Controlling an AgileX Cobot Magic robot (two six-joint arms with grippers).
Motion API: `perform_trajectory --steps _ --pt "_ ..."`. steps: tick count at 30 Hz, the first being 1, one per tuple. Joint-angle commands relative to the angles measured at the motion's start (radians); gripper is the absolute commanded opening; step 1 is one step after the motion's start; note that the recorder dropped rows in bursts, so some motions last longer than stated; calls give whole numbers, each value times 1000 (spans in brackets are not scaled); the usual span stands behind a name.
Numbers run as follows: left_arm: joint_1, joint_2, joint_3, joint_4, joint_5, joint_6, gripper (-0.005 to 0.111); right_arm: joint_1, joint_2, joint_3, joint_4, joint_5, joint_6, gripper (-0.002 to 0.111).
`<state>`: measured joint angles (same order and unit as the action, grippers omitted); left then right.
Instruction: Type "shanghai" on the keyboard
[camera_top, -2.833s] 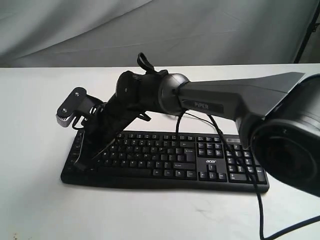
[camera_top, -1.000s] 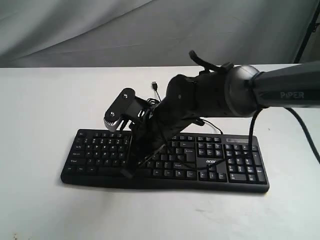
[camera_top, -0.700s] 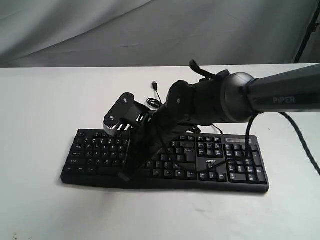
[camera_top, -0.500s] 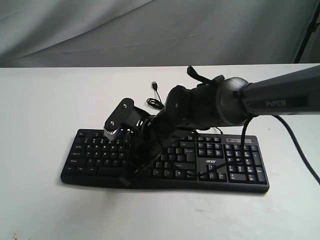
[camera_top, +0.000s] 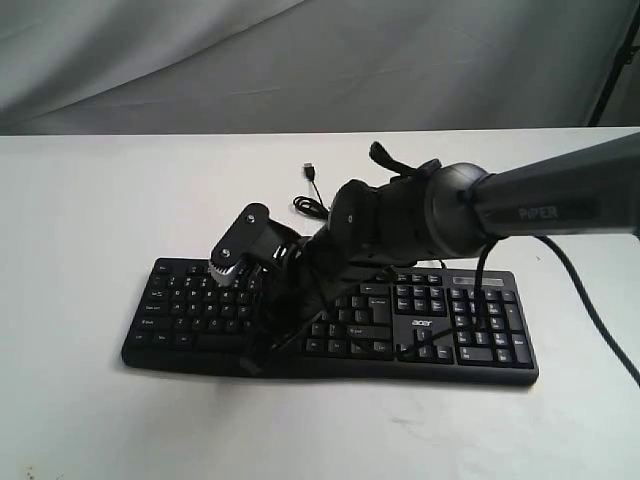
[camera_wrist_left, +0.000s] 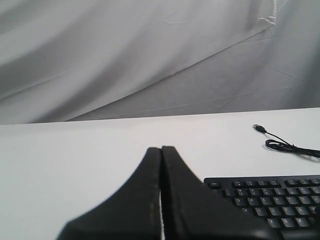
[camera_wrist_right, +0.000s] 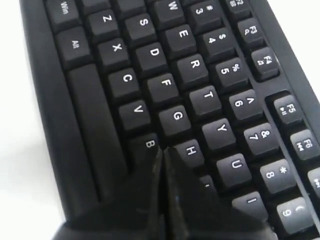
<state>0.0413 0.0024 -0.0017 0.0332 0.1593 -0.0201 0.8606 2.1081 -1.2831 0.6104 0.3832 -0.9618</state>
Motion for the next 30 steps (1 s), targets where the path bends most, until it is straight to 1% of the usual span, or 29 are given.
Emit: perform_trajectory --steps 1,7,10,19,22,26,30 --pt "-6 -2 2 0 -6 -3 0 -3 12 1 9 0 -5 0" --pt "-6 -2 2 0 -6 -3 0 -3 -48 1 3 -5 -5 0" --pt "-6 -2 2 0 -6 -3 0 -3 -54 -26 3 5 -5 0" --pt "-6 -2 2 0 -6 -3 0 -3 38 -191 -9 107 -1 0" --pt "-6 -2 2 0 -6 -3 0 -3 49 -196 -17 108 4 0" --pt "-6 -2 2 0 -6 -3 0 -3 49 -196 -78 121 57 0" --pt "-6 -2 2 0 -6 -3 0 -3 49 -196 -82 121 58 0"
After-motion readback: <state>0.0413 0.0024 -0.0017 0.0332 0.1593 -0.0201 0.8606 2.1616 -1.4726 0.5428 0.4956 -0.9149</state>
